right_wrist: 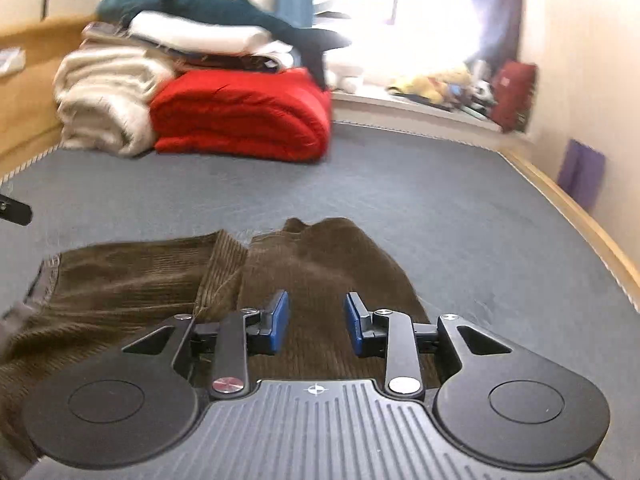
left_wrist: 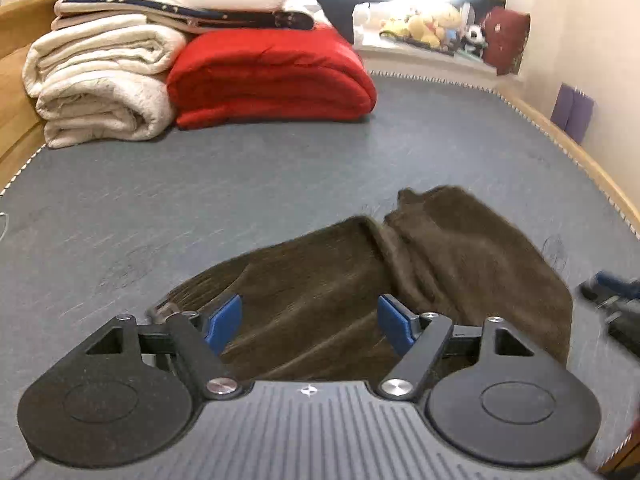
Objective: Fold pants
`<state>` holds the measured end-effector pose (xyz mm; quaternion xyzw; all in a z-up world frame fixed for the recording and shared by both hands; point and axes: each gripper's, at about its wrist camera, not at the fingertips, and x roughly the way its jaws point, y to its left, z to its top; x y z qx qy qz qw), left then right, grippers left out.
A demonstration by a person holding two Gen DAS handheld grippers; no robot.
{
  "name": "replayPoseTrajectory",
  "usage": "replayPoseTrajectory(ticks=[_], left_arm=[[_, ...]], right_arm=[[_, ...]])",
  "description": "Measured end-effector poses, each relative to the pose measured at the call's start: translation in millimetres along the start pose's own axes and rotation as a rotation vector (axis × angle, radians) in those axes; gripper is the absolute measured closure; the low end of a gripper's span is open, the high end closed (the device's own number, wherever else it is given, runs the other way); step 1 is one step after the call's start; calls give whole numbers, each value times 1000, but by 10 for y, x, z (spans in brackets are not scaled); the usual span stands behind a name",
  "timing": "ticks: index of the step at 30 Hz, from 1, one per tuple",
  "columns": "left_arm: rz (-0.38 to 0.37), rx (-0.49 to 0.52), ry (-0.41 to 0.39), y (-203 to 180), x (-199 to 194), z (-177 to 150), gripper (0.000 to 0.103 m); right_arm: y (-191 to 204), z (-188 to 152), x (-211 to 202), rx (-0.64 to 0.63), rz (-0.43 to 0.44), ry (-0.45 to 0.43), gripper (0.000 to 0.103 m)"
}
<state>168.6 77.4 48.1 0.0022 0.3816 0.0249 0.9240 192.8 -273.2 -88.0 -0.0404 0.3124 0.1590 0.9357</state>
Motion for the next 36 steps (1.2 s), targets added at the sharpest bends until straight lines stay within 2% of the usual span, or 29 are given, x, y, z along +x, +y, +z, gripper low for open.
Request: replayPoseTrajectory(ticks=[2,5,9,11,18,20,23,25,27,28,32,36], left_arm=[[10,-15,4,-59,138,59,23],[-34,-46,29,-45,326,-26,23],[3,-65,114,33,625,-16,24],[-5,-91,134,91,671,-43,24],[21,-101,163,195,789,-30,22],[25,-107,174,229,815,-34,22],[35,-101,176,255,826,-42,21],[44,-96,179,271,828,-37,21],[51,-99,184,295,836,-35,21],[53,-102,184,305,834,-36,21],[58,-84,180,307,801,-51,21],[58,-79,178,342,749,-64,20]], right_arm=[[129,8,232,-37,12,27,70],[316,-63,570,-52,16,76,69],[484,-139,983,-62,33,160,69],[552,-107,1077,-75,51,148,69],[618,-85,1552,-4,61,227,68],[639,-72,1645,12,77,244,64],[687,-85,1793,-20,61,274,64],[672,-107,1822,-14,68,280,65],[634,-108,1793,-2,75,275,85],[602,-94,1766,0,78,273,92],[340,3,1501,37,56,231,93],[-216,-5,1095,85,10,209,94]])
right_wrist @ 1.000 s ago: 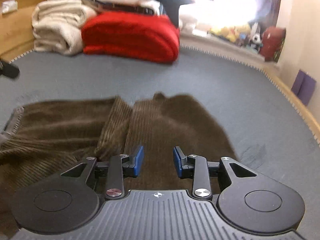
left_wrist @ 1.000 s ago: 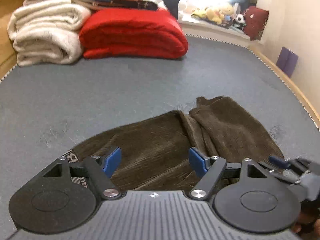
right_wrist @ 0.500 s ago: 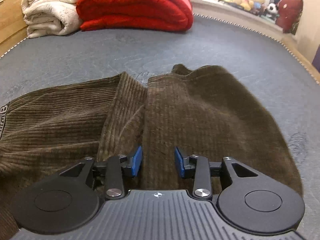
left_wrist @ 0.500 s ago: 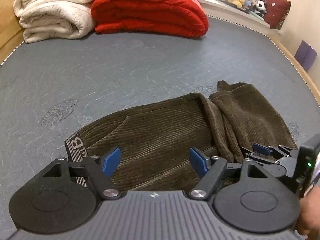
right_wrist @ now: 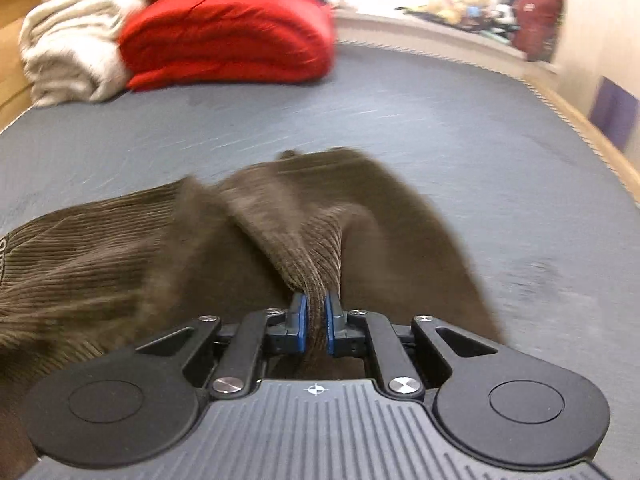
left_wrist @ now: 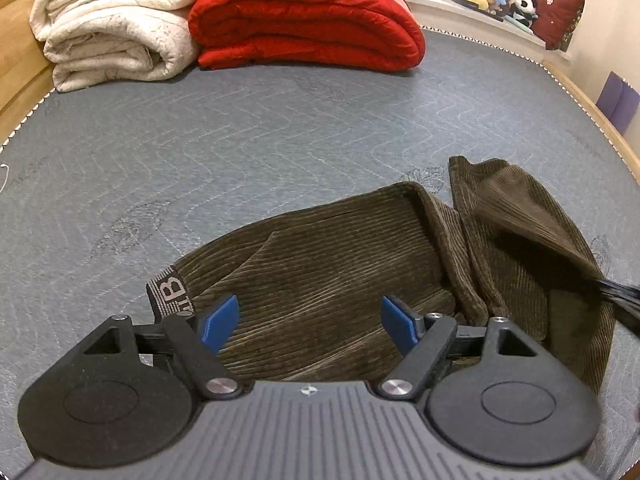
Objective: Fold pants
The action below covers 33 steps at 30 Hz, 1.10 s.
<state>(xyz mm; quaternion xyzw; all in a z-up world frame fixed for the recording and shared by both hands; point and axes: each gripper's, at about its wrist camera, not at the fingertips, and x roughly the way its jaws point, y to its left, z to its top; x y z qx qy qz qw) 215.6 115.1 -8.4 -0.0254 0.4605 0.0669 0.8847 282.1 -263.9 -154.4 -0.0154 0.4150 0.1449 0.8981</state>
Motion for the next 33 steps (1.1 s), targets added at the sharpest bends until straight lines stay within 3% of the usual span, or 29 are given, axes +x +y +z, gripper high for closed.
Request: replayPoseTrajectory(ticks=[4,8,11,13,15,18,21,22,33], left_arm=[[-1,3,-5,39,-60,-32,20],[4,26,4,39,-73,-110,20],[13,42,13,23,-54,-162,20],[16,53,16,6,-41,-176,19],[21,60,18,-28,-27,-187,19],[15,64,24,-116,-7,-180,18],[11,86,20,-242,2,-177,18],[9,96,19,-289,8,-178,18],[18,122,31,-482,102,-192,17]], right_arm=[[-817,-323,-344,91,-69,58,96],[-1711,-957,-554,200,-207,258,100],[-2354,-1523,-694,356,-333,421,101],[-2598,-1704,-840,423,-379,421,99],[-2777,-1745,-1086,485,-385,315,96],[-2878,-1682,-1391,555,-334,92,93],[-2744,-1584,-1360,494,-279,-2,69],[-2679,-1560,-1286,461,-266,-11,60],[-1926,-1199,-127,39,-281,94,57]])
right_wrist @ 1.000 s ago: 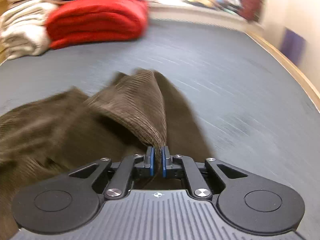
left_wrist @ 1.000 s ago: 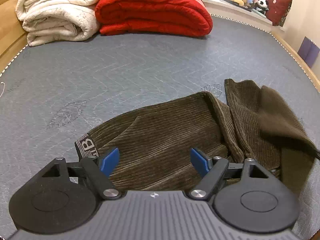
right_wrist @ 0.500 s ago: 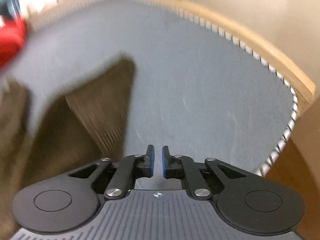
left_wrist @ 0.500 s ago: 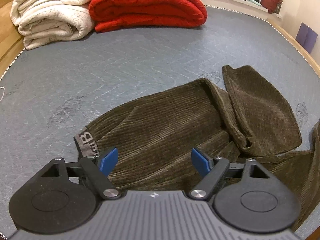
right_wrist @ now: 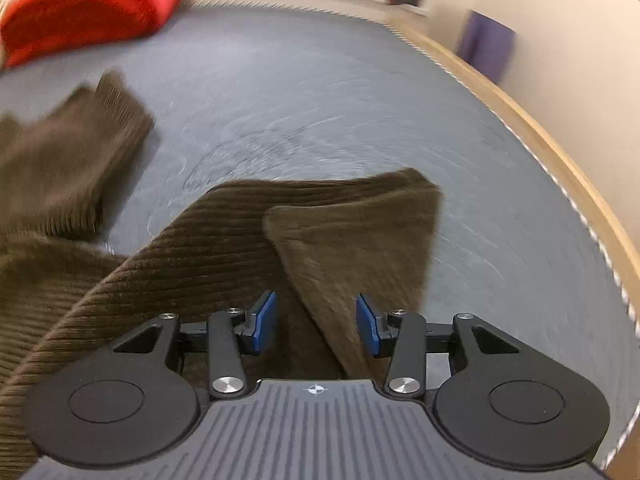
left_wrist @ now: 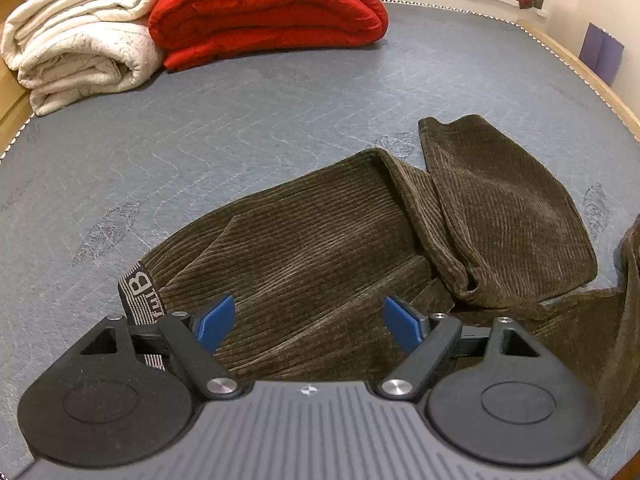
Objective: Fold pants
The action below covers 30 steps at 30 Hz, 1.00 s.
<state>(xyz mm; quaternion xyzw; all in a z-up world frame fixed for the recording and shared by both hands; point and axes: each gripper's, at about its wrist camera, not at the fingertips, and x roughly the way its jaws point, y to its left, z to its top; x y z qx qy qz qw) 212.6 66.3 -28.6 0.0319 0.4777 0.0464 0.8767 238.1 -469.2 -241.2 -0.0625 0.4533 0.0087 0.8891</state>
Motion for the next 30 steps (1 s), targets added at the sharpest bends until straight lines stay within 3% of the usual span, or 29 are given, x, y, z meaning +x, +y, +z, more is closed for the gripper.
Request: replayPoseTrajectory(ticks=[4,7,9,10,11,14,17,19,22,25,26,30], left_arm=[[3,-8,6,13,46,43,17],[6,-1,7,9,80,60,17],[9,5,10,10,105,73,17],[9,3,11,19,114,79,17],[9,2,12,29,119,83,17],[5,2,8,42,108,95,17],[-5,16,-2,35,63,82,17],[-11,27,-8,32,29,64,17],[-9,42,-11,49,7,42,17],[-10,31,-4,91,2,21,17],[-12,27,-3,98,-2,20,17],[-17,24,-6,83,-26,16,17]], right_arm=[[251,88,163,-123,-56,25,57],[229,138,259,-132,-107,31,59],[122,171,234,-77,-120,26,75],[43,191,223,-38,-115,17,89],[-74,194,158,13,-114,-2,95],[-575,185,-129,246,-152,-94,96],[-1189,-30,-430,523,-217,-143,96],[-1595,-336,-524,713,-234,-113,96],[-2029,-885,-526,954,-304,17,96],[-2301,-1426,-504,1214,-264,110,97],[-2322,-1488,-513,1253,-238,87,97],[-2226,-1361,-658,1181,-266,47,96]])
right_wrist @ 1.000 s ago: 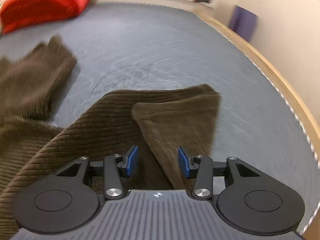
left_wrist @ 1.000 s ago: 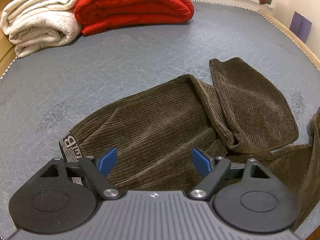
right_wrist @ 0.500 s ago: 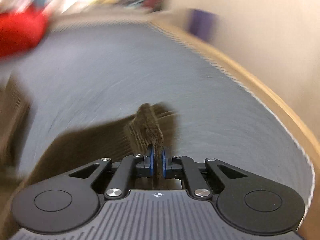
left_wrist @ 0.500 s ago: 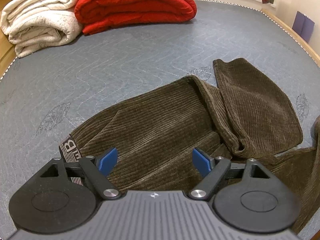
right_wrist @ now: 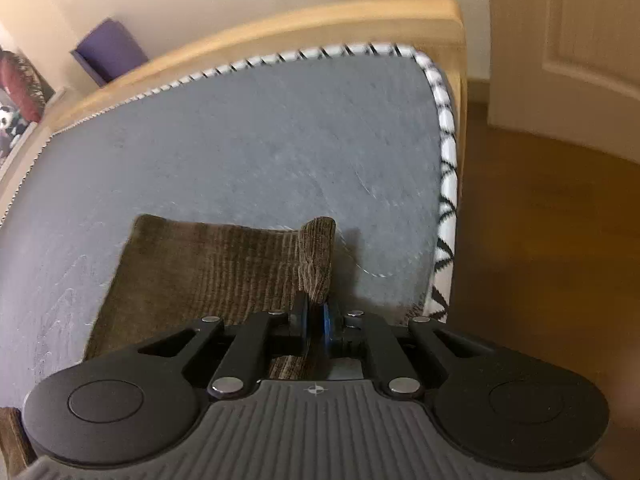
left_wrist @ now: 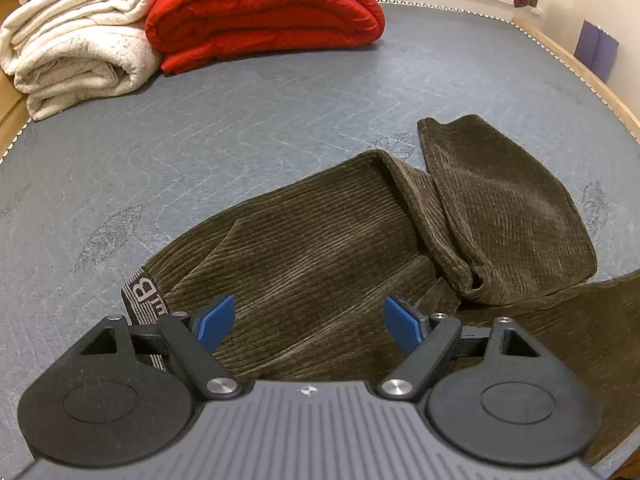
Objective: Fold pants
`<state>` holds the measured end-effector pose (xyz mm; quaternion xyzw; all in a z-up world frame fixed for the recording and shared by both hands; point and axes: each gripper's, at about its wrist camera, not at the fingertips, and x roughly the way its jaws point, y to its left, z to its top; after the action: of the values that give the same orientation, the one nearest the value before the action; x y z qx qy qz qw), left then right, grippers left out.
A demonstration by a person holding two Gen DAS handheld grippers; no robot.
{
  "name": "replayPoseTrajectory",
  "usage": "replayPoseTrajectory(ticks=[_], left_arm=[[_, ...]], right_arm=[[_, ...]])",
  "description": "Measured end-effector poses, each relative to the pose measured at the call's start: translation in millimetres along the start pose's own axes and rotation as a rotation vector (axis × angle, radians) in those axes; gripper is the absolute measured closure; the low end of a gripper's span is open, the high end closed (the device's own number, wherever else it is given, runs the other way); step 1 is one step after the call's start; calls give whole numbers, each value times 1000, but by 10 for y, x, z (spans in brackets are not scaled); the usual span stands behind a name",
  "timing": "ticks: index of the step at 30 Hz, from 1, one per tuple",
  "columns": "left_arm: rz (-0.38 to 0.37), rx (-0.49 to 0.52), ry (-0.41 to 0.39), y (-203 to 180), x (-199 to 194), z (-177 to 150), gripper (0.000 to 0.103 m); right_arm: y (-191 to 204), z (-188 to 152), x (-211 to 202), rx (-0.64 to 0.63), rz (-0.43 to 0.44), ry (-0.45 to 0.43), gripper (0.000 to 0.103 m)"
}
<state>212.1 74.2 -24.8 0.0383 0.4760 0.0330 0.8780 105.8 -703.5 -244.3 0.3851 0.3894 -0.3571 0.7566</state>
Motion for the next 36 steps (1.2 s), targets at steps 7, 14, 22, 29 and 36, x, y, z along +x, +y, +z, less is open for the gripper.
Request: replayPoseTrajectory(ticks=[7,14,22,29,36], left_arm=[[-13,-5,9,-49,4,-23,17],[-42,29,20,-207,66,-62,17],[-80,52,42,-361,405,-166,25],[-193,91,60,-567,600,-126,66],[-215,124,84,-820,769,-43,65]], right_arm=[[-133,15,5,39,-217,19,84],[517,-106,-559,-90,-107,-183,84],[1782,-652,-692,-464,299,-128,79],[2695,-1216,-399,-650,498,80,77],[3336,-1509,32,-723,537,201,49]])
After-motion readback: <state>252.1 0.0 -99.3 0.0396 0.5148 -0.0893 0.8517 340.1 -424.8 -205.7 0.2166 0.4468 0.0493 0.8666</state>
